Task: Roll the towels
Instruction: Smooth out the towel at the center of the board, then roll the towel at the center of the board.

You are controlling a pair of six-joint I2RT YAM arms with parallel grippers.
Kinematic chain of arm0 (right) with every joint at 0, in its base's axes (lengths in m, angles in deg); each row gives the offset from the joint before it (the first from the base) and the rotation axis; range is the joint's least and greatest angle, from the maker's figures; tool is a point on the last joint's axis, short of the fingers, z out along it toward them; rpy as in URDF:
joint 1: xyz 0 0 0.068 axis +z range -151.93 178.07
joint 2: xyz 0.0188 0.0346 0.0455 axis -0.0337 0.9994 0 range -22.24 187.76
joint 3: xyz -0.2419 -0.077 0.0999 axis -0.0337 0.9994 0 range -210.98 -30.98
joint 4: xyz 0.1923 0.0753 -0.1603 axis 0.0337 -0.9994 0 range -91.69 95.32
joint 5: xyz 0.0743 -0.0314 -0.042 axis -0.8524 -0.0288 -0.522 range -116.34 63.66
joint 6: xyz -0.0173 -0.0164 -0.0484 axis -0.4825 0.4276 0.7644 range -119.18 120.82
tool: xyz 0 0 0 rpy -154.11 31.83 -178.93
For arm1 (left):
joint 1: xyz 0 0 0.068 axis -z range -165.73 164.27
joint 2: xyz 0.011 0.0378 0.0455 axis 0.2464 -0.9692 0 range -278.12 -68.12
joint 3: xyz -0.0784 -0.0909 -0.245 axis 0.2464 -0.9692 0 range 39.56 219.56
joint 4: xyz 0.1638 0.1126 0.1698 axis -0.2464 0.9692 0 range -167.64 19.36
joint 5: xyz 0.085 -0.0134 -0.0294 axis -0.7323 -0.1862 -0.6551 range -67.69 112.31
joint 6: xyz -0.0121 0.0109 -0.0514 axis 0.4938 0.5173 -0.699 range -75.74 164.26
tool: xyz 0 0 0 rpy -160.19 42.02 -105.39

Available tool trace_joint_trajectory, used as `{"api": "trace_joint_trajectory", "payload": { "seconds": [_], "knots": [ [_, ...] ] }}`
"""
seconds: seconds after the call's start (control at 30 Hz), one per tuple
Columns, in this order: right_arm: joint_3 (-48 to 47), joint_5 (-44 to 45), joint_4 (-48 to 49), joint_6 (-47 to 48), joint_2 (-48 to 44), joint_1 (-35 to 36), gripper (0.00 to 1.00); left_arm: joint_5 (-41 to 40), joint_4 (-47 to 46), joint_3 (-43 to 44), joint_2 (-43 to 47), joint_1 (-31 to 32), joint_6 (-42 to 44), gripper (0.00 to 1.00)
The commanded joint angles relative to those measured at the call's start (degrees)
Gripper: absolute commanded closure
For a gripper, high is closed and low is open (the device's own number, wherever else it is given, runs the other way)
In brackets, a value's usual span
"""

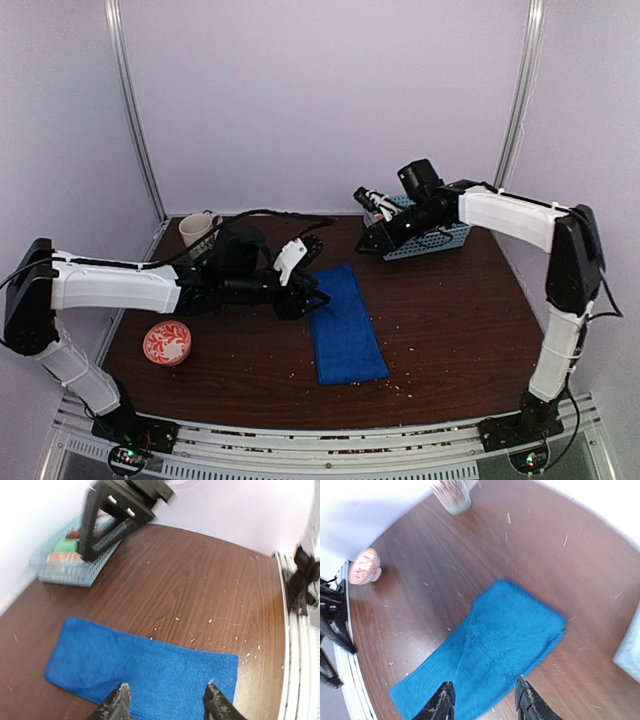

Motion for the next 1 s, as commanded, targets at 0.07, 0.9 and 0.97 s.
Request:
{"api": "trace_joint_trajectory", "payload": {
  "seconds": [0.07, 0.9, 0.97],
  "knots": [
    [17.24, 3.69, 5.15, 7.22, -18.9, -3.14, 0.53, -13.31, 9.39, 1.12, -0.47, 10.3, 20.2, 0.47],
    [46.1, -0.34, 9.85, 16.56, -33.46, -4.96, 0.51, -7.87, 10.99, 7.85, -23.33, 17.75, 19.79, 0.57],
    [45.53, -1.08, 8.75, 17.47, -32.2, -5.0, 0.51, -9.73, 12.15, 8.5, -23.27, 17.75, 18.98, 0.58]
  ]
}}
